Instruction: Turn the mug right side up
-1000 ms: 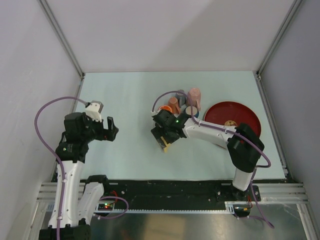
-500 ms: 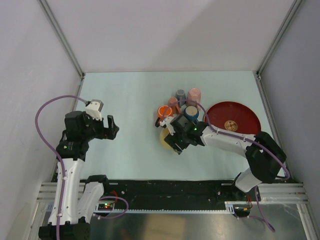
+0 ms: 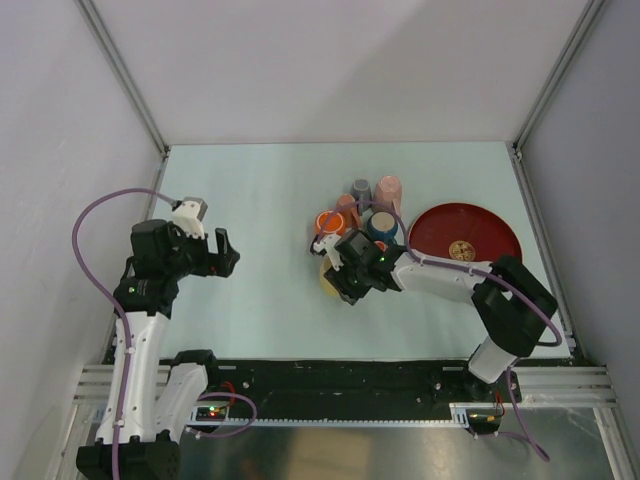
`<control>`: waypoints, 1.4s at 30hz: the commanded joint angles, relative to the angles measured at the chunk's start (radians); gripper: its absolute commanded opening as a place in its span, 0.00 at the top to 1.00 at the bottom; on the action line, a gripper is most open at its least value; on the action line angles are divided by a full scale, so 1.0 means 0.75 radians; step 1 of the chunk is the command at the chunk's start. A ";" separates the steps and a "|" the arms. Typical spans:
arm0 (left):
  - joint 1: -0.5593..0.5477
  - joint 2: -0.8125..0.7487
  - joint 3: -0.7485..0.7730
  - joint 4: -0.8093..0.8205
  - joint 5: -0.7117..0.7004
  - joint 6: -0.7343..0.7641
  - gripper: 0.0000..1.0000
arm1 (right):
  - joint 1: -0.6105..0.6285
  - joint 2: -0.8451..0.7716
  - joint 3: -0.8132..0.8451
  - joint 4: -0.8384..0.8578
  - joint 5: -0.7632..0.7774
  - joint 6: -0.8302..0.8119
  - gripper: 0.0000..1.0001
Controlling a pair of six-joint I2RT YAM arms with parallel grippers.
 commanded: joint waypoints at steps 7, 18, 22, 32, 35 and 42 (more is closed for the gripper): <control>0.012 -0.015 0.067 0.037 0.018 -0.002 0.05 | -0.018 0.077 0.046 0.035 0.054 0.068 0.76; -0.047 -0.044 0.167 0.013 0.129 0.202 0.11 | -0.111 -0.283 0.165 -0.291 -0.361 -0.172 1.00; -0.239 -0.108 0.216 0.014 0.063 0.449 0.11 | -0.233 -0.396 0.329 -0.505 -0.702 -0.278 1.00; -0.888 -0.173 0.234 0.168 -0.219 1.247 0.12 | -0.567 -0.250 0.541 -0.619 -1.547 0.094 1.00; -1.032 -0.189 0.147 0.370 -0.253 1.420 0.13 | -0.589 -0.253 0.447 -0.445 -1.689 0.328 1.00; -1.246 -0.240 -0.206 0.966 -0.222 1.764 0.10 | -0.525 -0.277 0.376 -0.127 -1.875 0.618 1.00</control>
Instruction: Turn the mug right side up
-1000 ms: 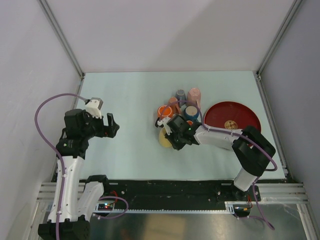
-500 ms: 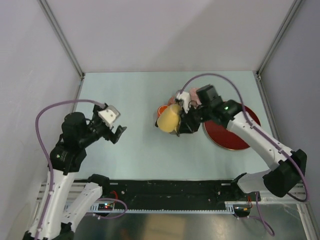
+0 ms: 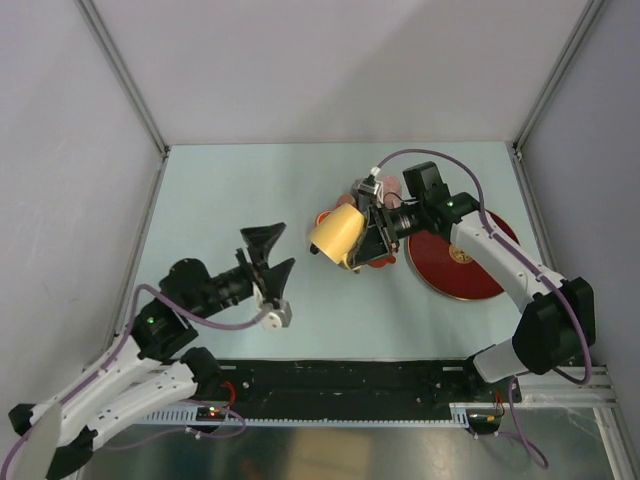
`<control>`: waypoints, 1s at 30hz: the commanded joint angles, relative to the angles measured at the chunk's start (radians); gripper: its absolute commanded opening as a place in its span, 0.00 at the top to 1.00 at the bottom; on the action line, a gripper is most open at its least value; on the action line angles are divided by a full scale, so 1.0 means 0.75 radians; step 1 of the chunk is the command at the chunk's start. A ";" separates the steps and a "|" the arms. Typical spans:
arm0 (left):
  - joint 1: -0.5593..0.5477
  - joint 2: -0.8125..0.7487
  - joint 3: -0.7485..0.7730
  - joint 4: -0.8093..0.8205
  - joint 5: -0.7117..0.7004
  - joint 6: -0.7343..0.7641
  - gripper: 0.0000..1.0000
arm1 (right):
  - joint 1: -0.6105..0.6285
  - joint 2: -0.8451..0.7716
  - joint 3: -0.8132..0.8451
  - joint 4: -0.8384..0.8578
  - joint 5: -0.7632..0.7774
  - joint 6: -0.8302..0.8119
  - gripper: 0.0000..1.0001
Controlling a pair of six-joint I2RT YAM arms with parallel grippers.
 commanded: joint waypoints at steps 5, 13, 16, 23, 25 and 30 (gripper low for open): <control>-0.154 0.086 -0.143 0.502 -0.016 0.239 0.15 | 0.059 -0.079 0.010 0.226 -0.270 0.198 1.00; -0.214 0.223 -0.138 0.739 -0.142 0.260 0.48 | 0.073 -0.113 -0.038 0.208 -0.237 0.185 1.00; -0.221 0.248 -0.124 0.742 -0.182 0.248 0.72 | 0.071 -0.123 -0.051 0.228 -0.211 0.193 1.00; -0.227 0.222 -0.151 0.727 -0.300 0.104 0.99 | -0.009 -0.158 -0.065 0.217 -0.051 0.151 0.64; -0.227 0.213 -0.110 0.584 -0.363 0.008 1.00 | -0.080 -0.180 -0.040 0.182 0.036 0.098 0.44; -0.227 0.288 0.185 -0.074 -0.431 -0.360 1.00 | -0.258 -0.286 0.061 0.062 0.371 -0.215 0.34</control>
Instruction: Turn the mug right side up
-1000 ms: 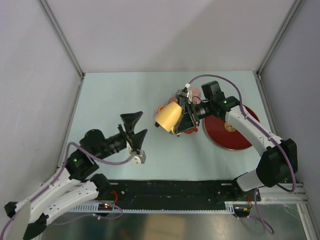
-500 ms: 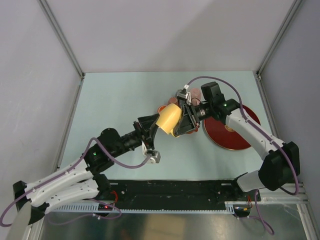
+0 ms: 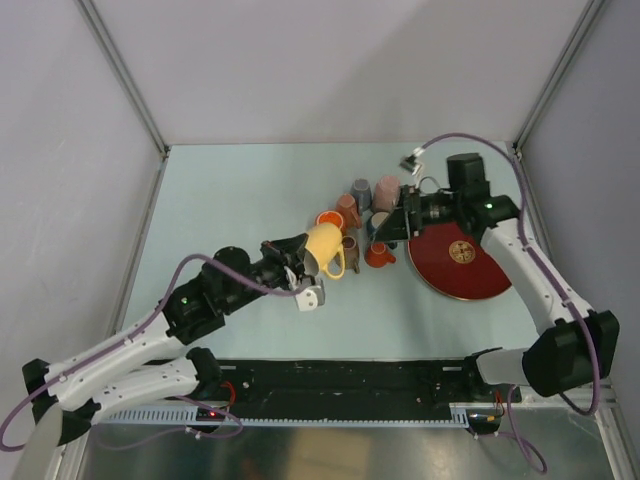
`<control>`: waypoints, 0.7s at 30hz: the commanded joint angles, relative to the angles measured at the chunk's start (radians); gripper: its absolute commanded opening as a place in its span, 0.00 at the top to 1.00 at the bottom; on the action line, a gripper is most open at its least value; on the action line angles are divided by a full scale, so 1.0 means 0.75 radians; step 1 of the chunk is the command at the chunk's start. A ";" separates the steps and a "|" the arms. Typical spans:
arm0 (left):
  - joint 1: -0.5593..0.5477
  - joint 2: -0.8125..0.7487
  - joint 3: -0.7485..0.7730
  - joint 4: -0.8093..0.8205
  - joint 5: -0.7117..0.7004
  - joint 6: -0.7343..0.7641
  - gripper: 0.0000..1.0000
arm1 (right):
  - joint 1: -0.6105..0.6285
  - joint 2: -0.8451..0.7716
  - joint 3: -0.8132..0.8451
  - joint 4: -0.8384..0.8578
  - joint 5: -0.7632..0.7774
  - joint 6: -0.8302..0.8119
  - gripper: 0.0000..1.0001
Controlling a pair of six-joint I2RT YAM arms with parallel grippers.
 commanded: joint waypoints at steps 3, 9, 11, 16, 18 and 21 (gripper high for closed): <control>0.002 0.130 0.432 -0.754 -0.097 -0.558 1.00 | -0.042 -0.274 0.117 -0.140 0.533 -0.632 0.31; 0.032 0.433 0.781 -1.254 0.038 -1.042 1.00 | 0.331 -0.493 0.053 -0.267 0.835 -1.144 0.31; 0.084 0.509 0.844 -1.315 0.112 -1.144 1.00 | 0.365 -0.500 0.049 -0.332 0.804 -1.201 0.35; 0.231 0.644 0.957 -1.373 0.283 -1.270 1.00 | 0.486 -0.459 0.045 -0.463 0.835 -1.333 0.45; 0.240 0.677 0.998 -1.379 0.310 -1.264 1.00 | 0.560 -0.430 0.044 -0.465 0.882 -1.380 0.45; 0.243 0.719 1.050 -1.383 0.291 -1.254 1.00 | 0.677 -0.361 0.044 -0.413 1.022 -1.430 0.44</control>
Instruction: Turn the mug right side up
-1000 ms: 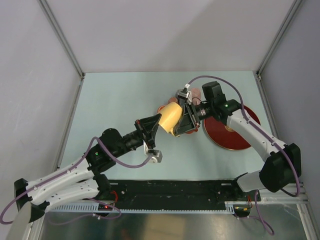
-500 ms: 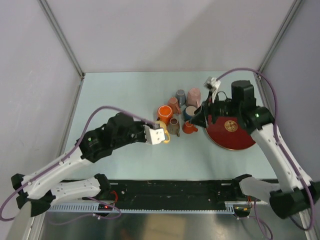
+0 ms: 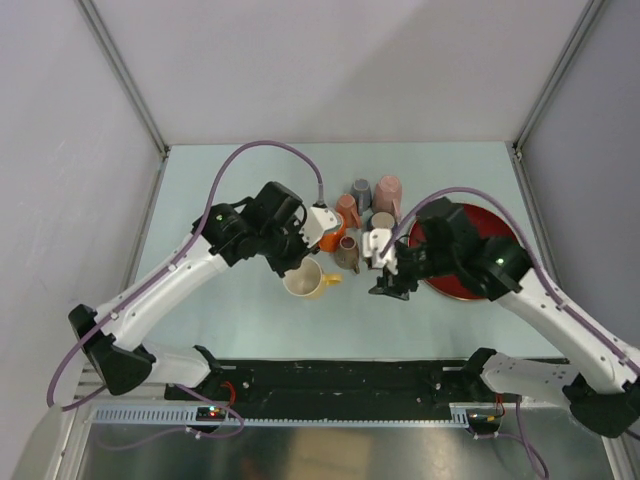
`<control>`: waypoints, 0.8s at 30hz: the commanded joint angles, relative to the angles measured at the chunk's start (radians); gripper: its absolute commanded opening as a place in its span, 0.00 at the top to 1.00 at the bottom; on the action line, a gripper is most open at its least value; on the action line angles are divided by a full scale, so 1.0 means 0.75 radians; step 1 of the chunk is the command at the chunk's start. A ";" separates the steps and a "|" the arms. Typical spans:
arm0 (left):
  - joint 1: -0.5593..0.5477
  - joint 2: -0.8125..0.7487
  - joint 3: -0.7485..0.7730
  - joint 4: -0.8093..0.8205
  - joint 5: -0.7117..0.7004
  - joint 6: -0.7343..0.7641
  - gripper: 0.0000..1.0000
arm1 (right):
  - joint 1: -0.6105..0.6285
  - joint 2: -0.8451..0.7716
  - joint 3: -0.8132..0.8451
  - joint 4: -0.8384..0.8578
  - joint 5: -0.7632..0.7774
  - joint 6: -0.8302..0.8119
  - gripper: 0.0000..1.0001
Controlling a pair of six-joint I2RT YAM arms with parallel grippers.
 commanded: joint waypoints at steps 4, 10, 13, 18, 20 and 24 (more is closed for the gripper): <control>0.001 0.023 0.155 0.007 0.099 -0.080 1.00 | 0.247 0.177 0.005 0.154 0.416 -0.159 0.44; 0.002 0.044 0.170 0.012 0.119 -0.119 1.00 | 0.344 0.272 0.005 0.335 0.523 -0.124 0.44; 0.000 0.062 0.214 0.014 0.118 -0.119 1.00 | 0.397 0.304 0.004 0.312 0.510 -0.146 0.49; 0.001 0.077 0.266 0.015 0.142 -0.127 1.00 | 0.400 0.335 -0.006 0.347 0.489 -0.062 0.75; 0.001 0.071 0.264 0.019 0.140 -0.129 0.98 | 0.394 0.330 -0.019 0.355 0.496 -0.052 0.88; 0.003 0.041 0.218 0.037 0.112 -0.144 0.42 | 0.370 0.287 -0.066 0.358 0.505 -0.040 0.99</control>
